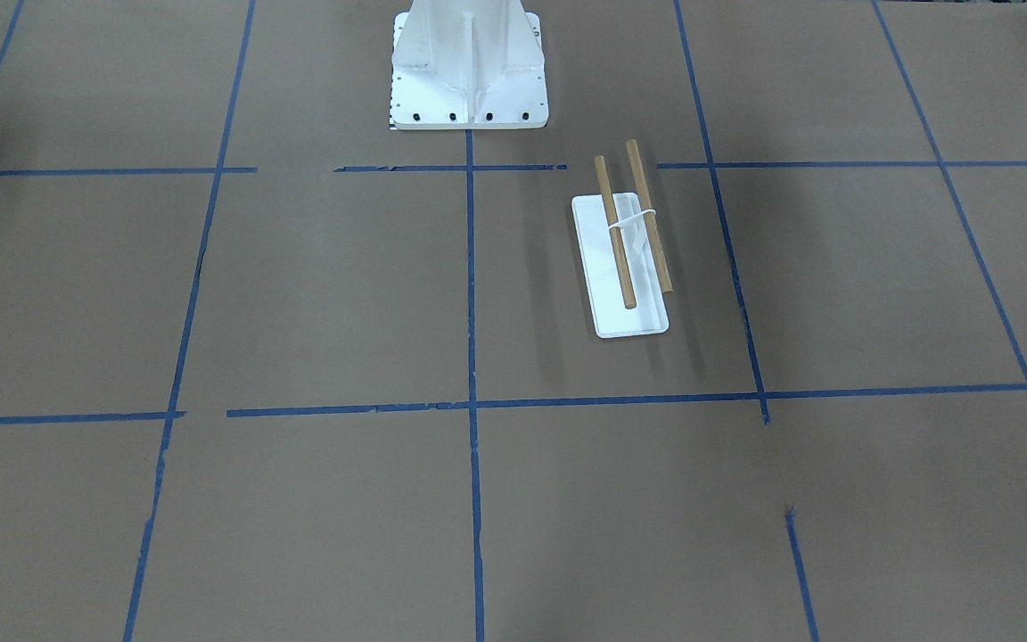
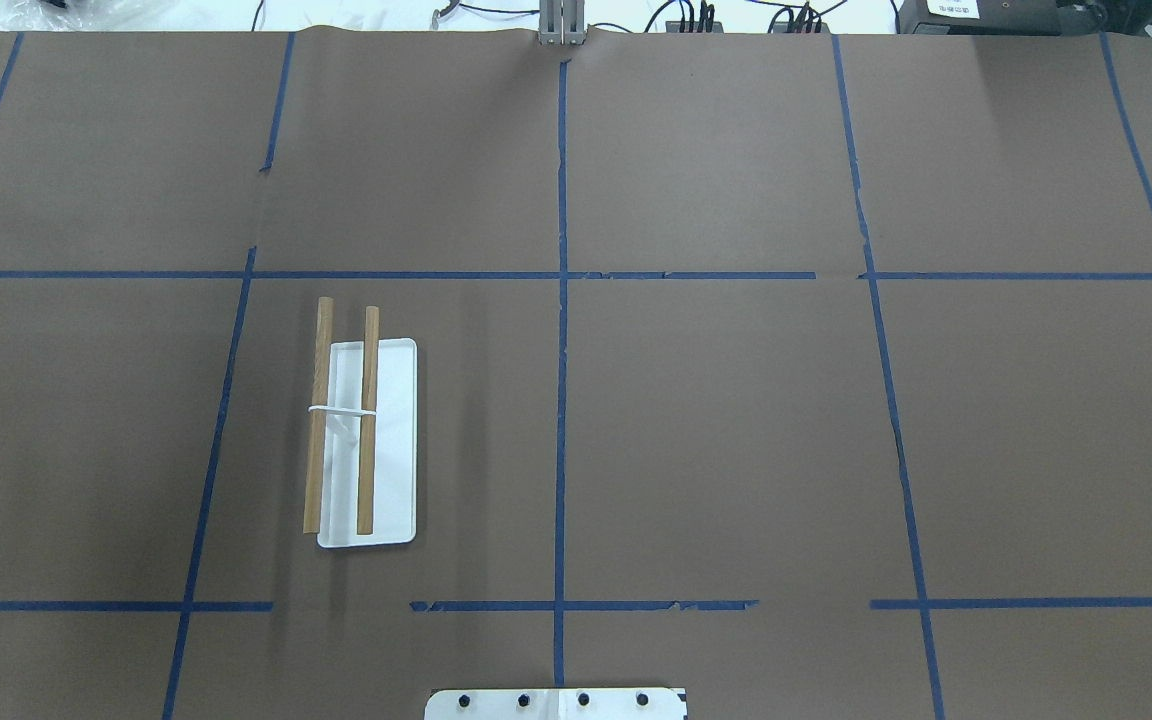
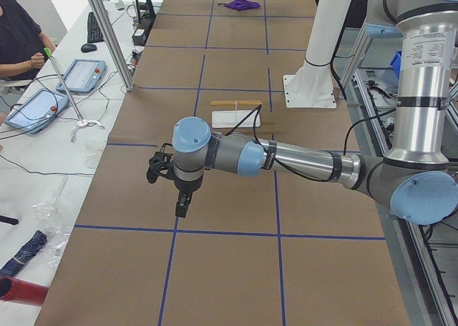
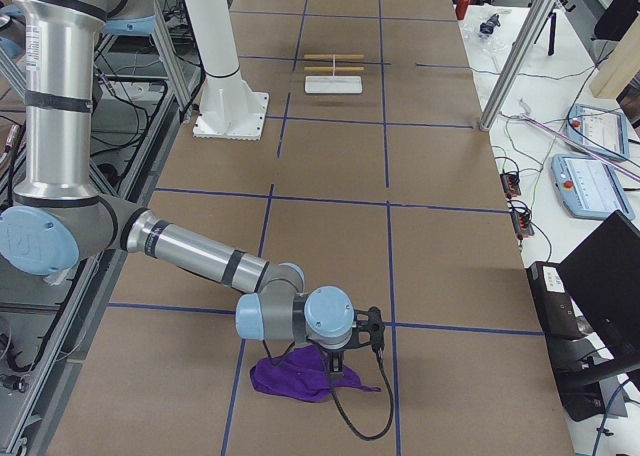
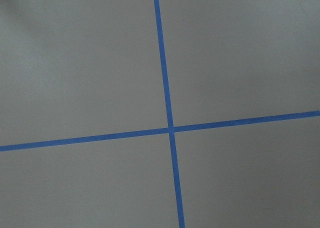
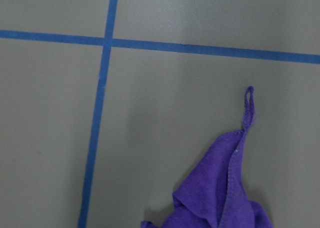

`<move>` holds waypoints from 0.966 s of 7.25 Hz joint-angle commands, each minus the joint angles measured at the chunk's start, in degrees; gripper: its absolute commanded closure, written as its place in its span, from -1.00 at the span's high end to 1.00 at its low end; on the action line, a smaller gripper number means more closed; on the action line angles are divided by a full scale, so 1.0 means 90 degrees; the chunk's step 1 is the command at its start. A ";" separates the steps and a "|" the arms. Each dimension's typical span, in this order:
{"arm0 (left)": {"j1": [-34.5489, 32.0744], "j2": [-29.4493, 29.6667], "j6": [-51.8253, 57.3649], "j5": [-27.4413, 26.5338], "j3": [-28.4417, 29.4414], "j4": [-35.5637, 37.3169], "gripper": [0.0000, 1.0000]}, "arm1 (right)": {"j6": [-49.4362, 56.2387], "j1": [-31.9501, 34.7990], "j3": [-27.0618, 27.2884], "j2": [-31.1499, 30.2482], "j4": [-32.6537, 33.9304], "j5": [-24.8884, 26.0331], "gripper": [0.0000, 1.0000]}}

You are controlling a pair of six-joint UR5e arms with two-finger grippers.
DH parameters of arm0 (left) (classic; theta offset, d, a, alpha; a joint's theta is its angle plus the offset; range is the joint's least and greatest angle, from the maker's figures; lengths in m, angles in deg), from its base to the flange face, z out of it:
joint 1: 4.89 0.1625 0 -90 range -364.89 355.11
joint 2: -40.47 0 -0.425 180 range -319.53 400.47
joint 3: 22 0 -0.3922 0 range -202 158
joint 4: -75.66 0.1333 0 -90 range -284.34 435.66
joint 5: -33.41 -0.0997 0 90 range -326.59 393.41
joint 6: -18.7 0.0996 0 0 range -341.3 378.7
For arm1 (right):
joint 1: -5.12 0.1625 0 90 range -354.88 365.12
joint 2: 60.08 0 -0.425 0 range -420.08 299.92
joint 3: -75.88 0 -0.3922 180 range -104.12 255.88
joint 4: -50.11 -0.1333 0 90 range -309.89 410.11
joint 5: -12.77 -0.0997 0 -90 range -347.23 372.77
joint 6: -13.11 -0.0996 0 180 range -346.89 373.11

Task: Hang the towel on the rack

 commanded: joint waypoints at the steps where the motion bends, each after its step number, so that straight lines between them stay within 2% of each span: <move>1: 0.0000 -0.0004 0.0000 0.0004 -0.0014 0.0010 1.00 | -0.0002 -0.0317 -0.0447 -0.0264 -0.0954 0.0479 1.00; 7: 0.0000 -0.0004 0.0000 0.0004 -0.0024 0.0000 1.00 | 0.0037 -0.0787 -0.0887 -0.0275 -0.0965 0.0765 1.00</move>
